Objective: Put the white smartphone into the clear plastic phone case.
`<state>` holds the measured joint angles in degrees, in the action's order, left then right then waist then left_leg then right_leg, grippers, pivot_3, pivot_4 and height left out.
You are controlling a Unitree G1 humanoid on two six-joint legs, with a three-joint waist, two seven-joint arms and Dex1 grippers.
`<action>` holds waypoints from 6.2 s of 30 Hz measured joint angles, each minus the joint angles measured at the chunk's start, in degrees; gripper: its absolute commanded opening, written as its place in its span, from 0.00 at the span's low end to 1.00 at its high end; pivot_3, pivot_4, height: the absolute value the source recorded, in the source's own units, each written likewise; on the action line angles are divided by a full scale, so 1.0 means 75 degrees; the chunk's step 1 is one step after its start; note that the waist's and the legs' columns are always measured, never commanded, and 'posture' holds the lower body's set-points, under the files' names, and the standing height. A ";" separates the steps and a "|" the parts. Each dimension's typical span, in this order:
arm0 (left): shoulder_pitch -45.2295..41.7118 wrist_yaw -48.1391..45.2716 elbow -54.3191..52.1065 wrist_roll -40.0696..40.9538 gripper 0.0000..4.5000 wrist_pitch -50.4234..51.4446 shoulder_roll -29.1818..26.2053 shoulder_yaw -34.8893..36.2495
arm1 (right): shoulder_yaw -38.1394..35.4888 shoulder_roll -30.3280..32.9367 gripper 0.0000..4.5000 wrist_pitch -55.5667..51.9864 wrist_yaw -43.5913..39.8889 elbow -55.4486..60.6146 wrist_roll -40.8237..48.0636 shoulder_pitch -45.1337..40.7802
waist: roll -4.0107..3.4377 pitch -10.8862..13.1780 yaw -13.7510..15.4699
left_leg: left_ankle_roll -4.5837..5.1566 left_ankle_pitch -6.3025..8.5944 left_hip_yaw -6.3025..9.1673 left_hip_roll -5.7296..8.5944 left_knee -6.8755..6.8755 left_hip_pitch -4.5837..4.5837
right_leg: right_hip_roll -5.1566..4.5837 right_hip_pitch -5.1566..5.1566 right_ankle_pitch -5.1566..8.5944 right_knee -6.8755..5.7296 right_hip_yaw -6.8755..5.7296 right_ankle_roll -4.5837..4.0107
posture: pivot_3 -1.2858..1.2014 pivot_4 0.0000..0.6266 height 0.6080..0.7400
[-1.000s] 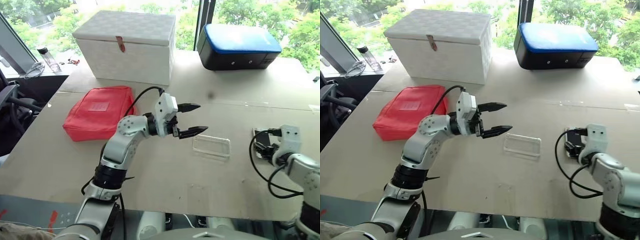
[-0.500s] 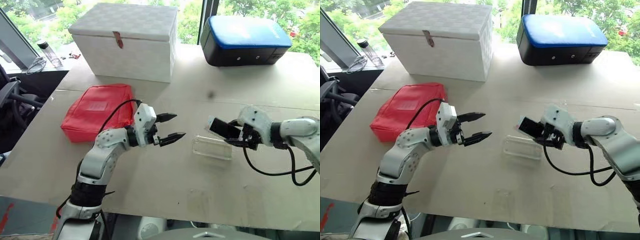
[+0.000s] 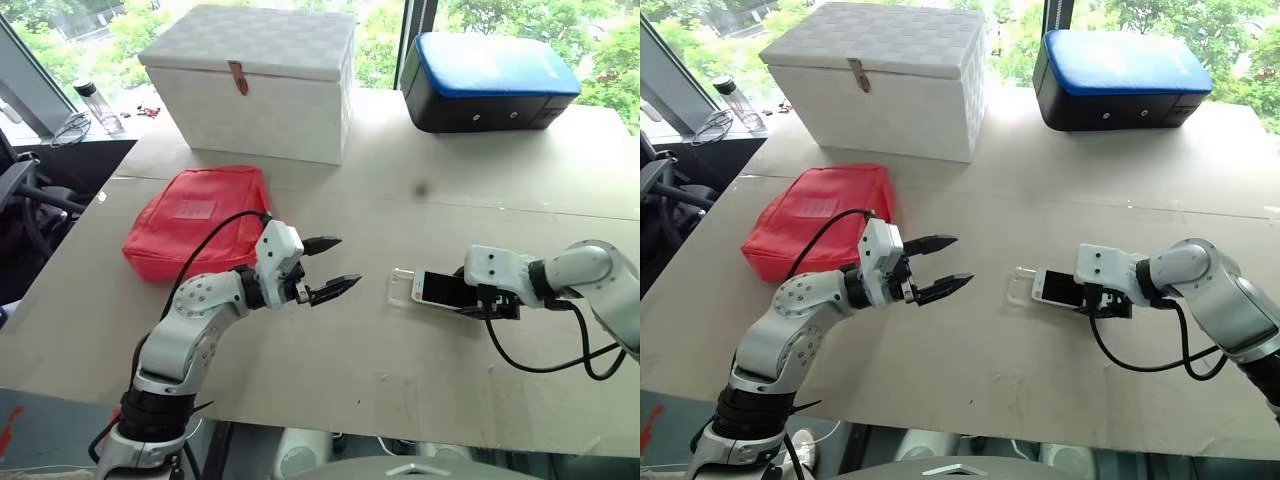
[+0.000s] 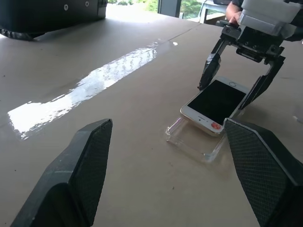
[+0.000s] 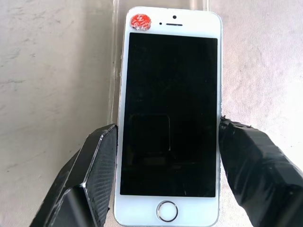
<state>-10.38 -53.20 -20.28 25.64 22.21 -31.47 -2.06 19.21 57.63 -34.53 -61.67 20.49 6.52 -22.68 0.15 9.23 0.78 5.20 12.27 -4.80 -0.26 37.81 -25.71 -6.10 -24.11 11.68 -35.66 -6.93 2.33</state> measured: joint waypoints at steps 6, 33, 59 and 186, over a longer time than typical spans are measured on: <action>0.0293 -0.0145 0.0000 0.0009 0.85 -0.0177 -0.0176 0.0002 | 0.0036 -0.0030 0.62 0.0128 -0.0138 0.0002 -0.0204 -0.0014 | 0.0000 0.0000 0.0008 | -0.0001 0.0000 0.0002 0.0000 0.0010 0.0001 | -0.0001 0.0005 0.0002 -0.0001 -0.0004 0.0002 | 0.52 0.24 1.00; 0.0593 0.0363 -0.0605 0.0058 0.85 -0.0094 -0.0231 0.0043 | 0.0203 -0.0160 0.62 0.0784 -0.0777 0.0114 -0.0810 -0.0035 | 0.0000 -0.0001 0.0023 | -0.0009 0.0006 0.0027 0.0000 0.0028 0.0003 | 0.0000 0.0025 0.0003 -0.0001 -0.0024 0.0001 | 0.52 0.24 1.00; 0.0530 0.0423 -0.0583 0.0112 0.85 0.0026 -0.0270 -0.0039 | -0.0378 -0.0699 1.00 0.0195 -0.1039 -0.0468 -0.0379 -0.0209 | -0.0011 0.0009 0.0010 | -0.0011 0.0008 0.0030 -0.0004 0.0045 0.0011 | 0.0003 0.0037 -0.0001 -0.0013 -0.0025 -0.0004 | 0.52 0.24 1.00; -0.5127 -0.2523 0.5133 -0.2819 0.37 -0.0398 0.1509 -0.4313 | -0.6954 -0.0584 0.65 -0.0161 0.0759 0.3236 0.2333 0.6101 | -0.0003 0.0024 0.0224 | 0.0080 0.0029 0.0063 0.0001 0.0081 -0.0013 | 0.0012 0.0044 -0.0014 -0.0009 -0.0037 0.0002 | 0.52 0.24 1.00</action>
<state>-48.84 -72.12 18.21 4.50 19.23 -20.15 -34.40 -32.94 53.25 -35.74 -55.98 44.76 24.02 23.07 0.13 9.41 2.46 5.80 12.48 -4.34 -0.25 38.42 -25.81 -6.01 -23.78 11.57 -35.73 -7.21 2.34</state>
